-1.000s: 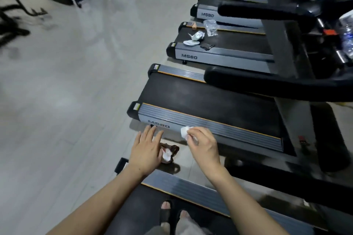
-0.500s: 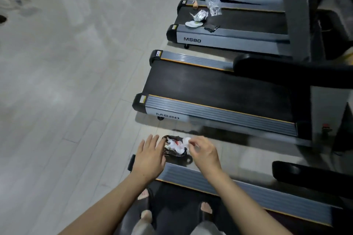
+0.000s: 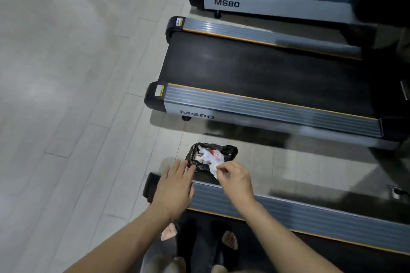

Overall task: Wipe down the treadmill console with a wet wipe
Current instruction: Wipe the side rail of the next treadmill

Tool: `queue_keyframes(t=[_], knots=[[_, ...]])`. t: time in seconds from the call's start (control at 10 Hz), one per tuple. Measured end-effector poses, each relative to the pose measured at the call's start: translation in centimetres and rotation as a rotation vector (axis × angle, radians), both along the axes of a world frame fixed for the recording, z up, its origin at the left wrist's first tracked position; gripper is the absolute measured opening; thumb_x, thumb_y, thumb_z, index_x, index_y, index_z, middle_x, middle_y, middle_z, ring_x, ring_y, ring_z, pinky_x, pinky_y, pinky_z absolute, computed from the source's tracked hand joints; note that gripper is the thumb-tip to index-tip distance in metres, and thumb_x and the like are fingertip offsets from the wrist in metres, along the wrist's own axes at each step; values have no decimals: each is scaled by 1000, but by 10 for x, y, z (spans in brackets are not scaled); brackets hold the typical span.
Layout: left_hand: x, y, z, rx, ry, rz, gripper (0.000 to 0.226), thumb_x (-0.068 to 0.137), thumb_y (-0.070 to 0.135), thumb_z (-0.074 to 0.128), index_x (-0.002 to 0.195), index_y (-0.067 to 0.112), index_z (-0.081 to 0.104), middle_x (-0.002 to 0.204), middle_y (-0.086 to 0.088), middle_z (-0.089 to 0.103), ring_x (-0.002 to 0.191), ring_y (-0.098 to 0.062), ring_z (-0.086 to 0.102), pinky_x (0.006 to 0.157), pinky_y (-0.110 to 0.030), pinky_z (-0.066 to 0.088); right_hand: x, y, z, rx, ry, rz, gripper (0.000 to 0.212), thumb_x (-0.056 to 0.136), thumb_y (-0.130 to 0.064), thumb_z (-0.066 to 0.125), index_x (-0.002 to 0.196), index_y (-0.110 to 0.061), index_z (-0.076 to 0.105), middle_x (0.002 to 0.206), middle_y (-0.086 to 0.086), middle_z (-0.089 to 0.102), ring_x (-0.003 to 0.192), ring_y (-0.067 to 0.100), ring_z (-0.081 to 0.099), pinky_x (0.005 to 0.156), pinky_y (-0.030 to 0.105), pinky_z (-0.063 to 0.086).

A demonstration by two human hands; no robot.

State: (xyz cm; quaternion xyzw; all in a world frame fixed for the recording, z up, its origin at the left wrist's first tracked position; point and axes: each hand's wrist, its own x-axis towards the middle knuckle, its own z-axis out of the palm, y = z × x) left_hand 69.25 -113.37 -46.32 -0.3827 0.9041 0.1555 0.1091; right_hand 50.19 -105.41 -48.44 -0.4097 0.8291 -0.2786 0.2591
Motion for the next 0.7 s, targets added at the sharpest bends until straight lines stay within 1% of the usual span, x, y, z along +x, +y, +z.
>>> queue_keyframes(t=[0.1,0.2,0.3,0.4,0.5,0.6,0.7], knots=[[-9,-8,-92,13,-10,-21,59,76,32,80,131,17,64,131,-10,69,125,-34,65,102,-52,56,-6,-12,-86,20,27,-1,9,85,-15,74,92,-19,80,94,-5,74,92,18,67,85,31,53],[-23,-21,-182,32,-6,-3,56,87,35,68,140,19,57,142,-12,63,136,-36,56,110,-54,49,-22,-26,-174,69,30,-7,12,88,-17,72,96,-19,81,99,-5,74,95,17,67,85,27,52],[-40,-34,-265,51,-58,27,57,99,37,49,152,21,41,156,-9,48,148,-32,39,120,-52,34,-38,-35,-262,97,30,-8,13,90,-15,71,98,-17,81,101,-5,74,99,15,66,88,22,47],[-55,-42,-343,62,-68,29,59,102,36,44,157,23,30,162,-7,38,153,-30,29,124,-51,26,-51,-43,-340,111,33,2,14,90,-16,69,99,-17,80,102,-5,74,101,15,65,91,28,51],[-66,-50,-410,72,-53,36,59,102,36,44,159,25,29,164,-5,36,155,-29,26,125,-50,25,-63,-54,-405,162,42,10,15,90,-19,68,99,-19,80,105,-4,74,102,18,66,90,34,54],[-83,-58,-463,41,-17,32,58,102,39,43,158,27,32,161,-2,41,152,-27,31,121,-46,30,-74,-66,-454,183,20,-8,17,90,-20,67,102,-21,80,109,-4,74,103,18,68,89,34,54],[-101,-69,-495,-11,2,20,60,102,41,42,159,26,32,158,-1,43,150,-25,34,119,-44,32,-84,-76,-487,196,59,-31,24,92,-25,65,112,-27,77,117,-8,74,109,18,67,92,33,54]])
